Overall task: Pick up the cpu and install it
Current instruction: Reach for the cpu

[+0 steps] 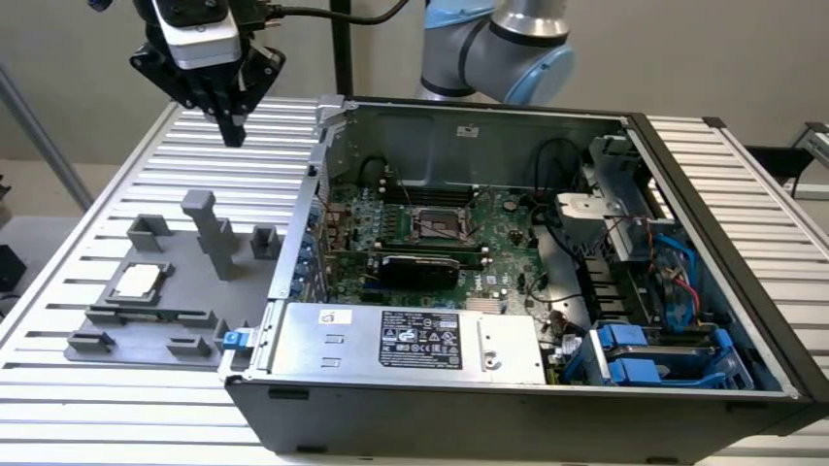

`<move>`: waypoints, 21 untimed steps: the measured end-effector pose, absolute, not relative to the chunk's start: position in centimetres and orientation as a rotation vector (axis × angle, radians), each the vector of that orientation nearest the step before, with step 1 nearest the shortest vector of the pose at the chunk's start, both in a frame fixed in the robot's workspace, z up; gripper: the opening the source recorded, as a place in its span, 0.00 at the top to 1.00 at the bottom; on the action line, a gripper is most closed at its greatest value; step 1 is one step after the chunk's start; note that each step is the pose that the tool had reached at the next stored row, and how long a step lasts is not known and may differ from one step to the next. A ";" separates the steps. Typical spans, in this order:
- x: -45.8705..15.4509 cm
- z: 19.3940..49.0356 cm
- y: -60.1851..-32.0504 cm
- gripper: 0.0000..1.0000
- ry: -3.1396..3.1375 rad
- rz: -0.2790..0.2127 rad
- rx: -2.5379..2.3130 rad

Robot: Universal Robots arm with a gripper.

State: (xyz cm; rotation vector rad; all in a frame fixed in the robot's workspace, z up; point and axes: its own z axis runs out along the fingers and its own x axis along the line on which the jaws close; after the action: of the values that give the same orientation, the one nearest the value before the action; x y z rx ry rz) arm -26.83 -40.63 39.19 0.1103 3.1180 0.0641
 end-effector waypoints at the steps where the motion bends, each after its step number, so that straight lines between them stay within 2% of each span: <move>1: -27.3 39.2 -40.6 0.89 3.118 0.062 0.110; 21: -36.4 38.5 -40.6 0.89 3.117 0.007 0.110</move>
State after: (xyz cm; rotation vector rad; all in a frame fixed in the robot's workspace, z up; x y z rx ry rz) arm -36.38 -40.64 38.50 0.1095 3.1175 0.0069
